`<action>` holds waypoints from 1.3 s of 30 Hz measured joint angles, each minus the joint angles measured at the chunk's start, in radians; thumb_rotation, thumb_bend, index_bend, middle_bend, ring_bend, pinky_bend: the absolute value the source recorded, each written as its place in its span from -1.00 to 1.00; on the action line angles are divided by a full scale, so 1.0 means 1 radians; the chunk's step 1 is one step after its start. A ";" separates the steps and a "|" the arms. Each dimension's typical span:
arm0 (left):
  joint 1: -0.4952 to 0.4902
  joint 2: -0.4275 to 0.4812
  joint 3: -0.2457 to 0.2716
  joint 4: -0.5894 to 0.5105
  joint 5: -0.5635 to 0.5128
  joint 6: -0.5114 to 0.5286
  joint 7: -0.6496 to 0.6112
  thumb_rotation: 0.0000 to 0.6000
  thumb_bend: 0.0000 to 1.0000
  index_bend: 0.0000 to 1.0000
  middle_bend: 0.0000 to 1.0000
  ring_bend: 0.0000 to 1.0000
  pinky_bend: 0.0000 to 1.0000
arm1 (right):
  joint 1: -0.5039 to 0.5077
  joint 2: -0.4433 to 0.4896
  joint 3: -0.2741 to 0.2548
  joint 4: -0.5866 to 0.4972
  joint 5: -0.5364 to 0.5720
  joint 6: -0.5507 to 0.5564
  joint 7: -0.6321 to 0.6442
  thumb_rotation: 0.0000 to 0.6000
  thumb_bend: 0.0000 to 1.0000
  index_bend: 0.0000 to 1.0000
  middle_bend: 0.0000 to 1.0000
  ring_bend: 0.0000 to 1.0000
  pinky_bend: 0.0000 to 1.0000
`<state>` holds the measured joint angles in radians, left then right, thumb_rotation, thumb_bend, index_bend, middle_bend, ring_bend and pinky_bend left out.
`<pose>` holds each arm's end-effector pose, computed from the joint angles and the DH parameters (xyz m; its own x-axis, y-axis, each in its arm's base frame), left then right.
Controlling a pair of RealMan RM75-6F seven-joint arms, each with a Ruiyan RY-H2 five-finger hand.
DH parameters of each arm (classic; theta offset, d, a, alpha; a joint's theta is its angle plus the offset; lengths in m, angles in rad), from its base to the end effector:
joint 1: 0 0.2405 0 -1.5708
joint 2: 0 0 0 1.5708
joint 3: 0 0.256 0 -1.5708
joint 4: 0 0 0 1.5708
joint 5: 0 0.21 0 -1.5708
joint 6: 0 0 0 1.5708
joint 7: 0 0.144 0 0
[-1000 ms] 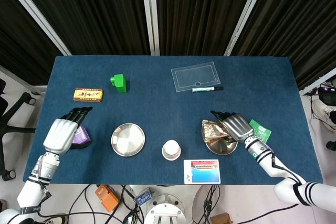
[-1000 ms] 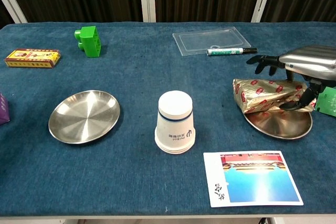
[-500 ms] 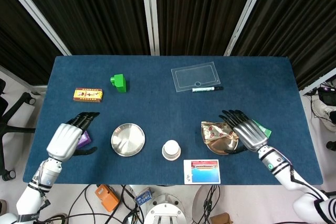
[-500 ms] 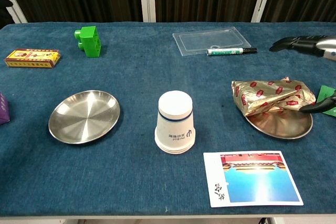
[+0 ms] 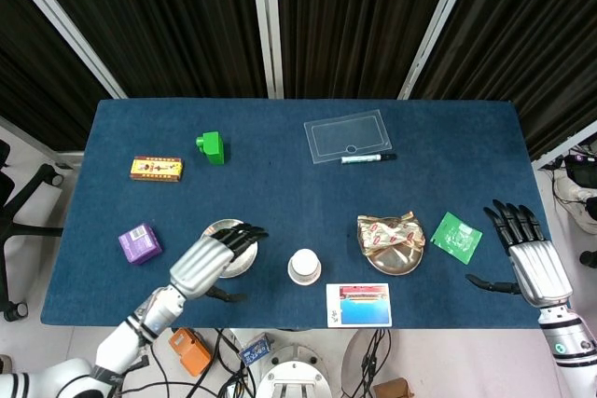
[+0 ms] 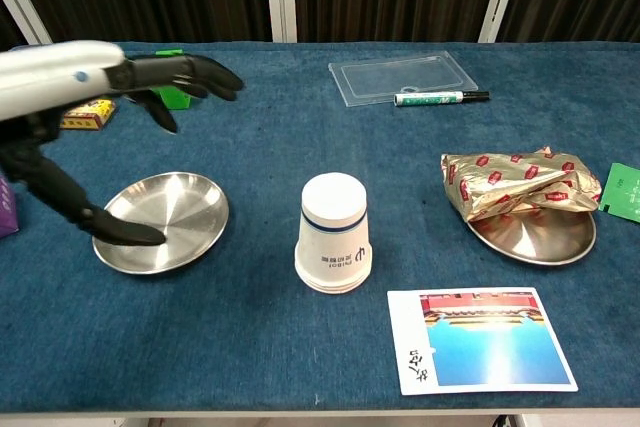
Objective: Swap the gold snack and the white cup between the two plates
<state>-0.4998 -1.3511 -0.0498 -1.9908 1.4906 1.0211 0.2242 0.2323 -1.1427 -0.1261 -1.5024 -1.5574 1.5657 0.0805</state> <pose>-0.1118 0.2153 0.0211 0.2468 0.4160 0.8752 0.8532 -0.5216 0.0073 -0.3058 -0.1920 0.1474 0.4196 -0.0340 0.9071 -0.8928 -0.1956 0.4057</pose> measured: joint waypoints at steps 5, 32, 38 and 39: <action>-0.069 -0.144 -0.047 0.026 -0.104 -0.062 0.023 1.00 -0.85 -0.80 -0.80 -0.81 -0.51 | -0.014 0.025 0.011 0.005 -0.009 -0.023 0.047 0.21 -0.73 -1.00 -1.00 -1.00 -0.96; -0.191 -0.414 -0.072 0.250 -0.401 -0.012 0.359 1.00 -0.08 -0.11 -0.12 -0.16 0.13 | -0.032 0.071 0.052 -0.023 -0.057 -0.110 0.079 0.22 -0.73 -1.00 -1.00 -1.00 -0.97; -0.176 -0.404 -0.068 0.217 -0.336 0.044 0.326 1.00 0.01 0.03 -0.02 -0.08 0.20 | -0.035 0.070 0.062 -0.025 -0.053 -0.124 0.073 0.22 -0.73 -1.00 -1.00 -1.00 -0.97; -0.171 -0.390 -0.067 0.201 -0.319 0.057 0.320 1.00 0.01 0.04 -0.02 -0.08 0.20 | -0.036 0.070 0.063 -0.026 -0.053 -0.126 0.072 0.22 -0.73 -1.00 -1.00 -1.00 -0.97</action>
<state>-0.6710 -1.7412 -0.1168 -1.7901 1.1712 1.0780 0.5443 0.1966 -1.0730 -0.0632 -1.5283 -1.6101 1.4395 0.1530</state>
